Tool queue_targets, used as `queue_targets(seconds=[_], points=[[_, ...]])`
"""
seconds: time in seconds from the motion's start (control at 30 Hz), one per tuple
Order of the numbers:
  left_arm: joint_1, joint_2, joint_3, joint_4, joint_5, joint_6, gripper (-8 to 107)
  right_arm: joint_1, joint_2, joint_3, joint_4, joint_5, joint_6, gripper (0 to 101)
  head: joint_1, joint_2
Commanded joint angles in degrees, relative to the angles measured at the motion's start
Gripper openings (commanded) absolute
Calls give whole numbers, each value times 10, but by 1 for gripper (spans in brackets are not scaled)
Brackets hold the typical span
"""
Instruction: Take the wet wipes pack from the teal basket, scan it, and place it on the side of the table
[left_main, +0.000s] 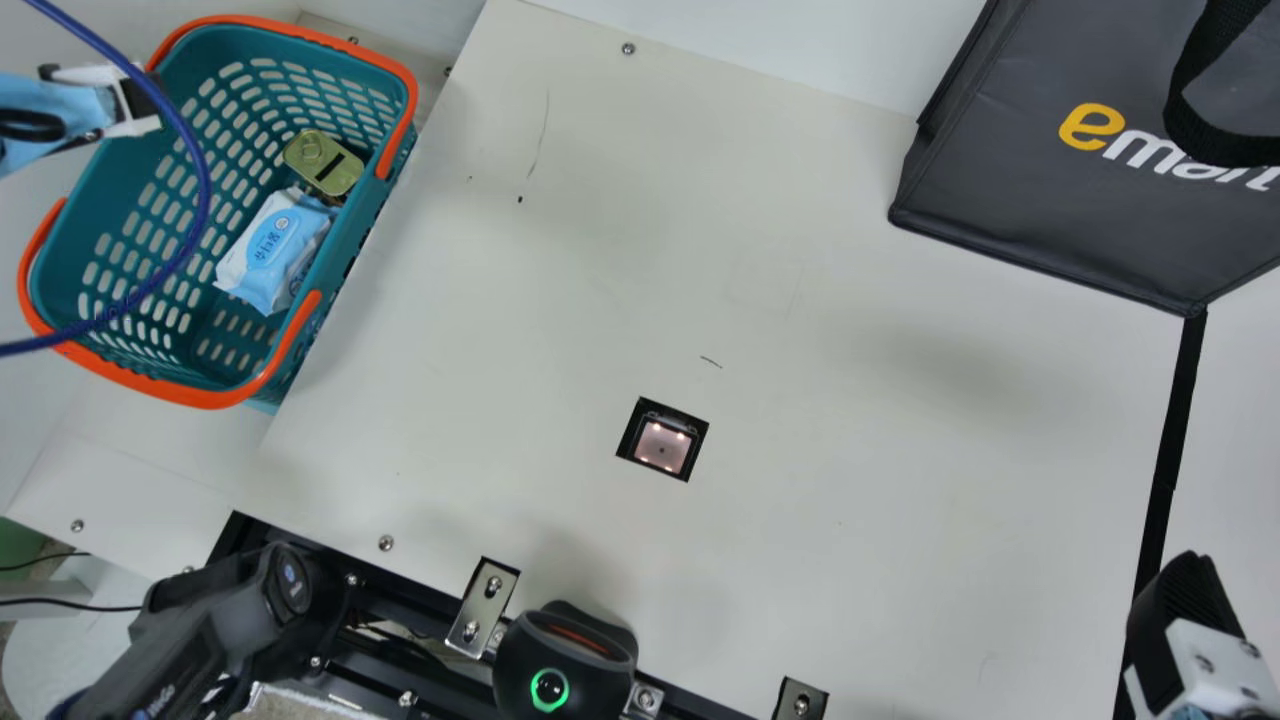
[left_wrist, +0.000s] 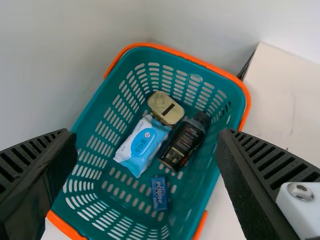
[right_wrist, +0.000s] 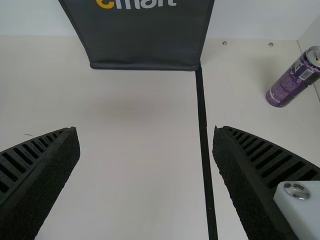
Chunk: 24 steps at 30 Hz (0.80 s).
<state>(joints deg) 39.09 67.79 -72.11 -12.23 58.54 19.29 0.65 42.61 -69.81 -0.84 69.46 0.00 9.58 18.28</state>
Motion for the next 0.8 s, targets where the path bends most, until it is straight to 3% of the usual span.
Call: queue_targets(seconds=[0.0, 0.33, 0.77], points=[[13, 35, -9, -17, 1, 81, 90, 0, 0, 0, 0, 0, 0, 95, -17, 1], [20, 132, -26, -43, -5, 200, 90, 0, 0, 0, 0, 1, 0, 95, -17, 1], [-8, 224, -17, -36, -48, 251, 90, 0, 0, 0, 0, 1, 0, 95, -17, 1]])
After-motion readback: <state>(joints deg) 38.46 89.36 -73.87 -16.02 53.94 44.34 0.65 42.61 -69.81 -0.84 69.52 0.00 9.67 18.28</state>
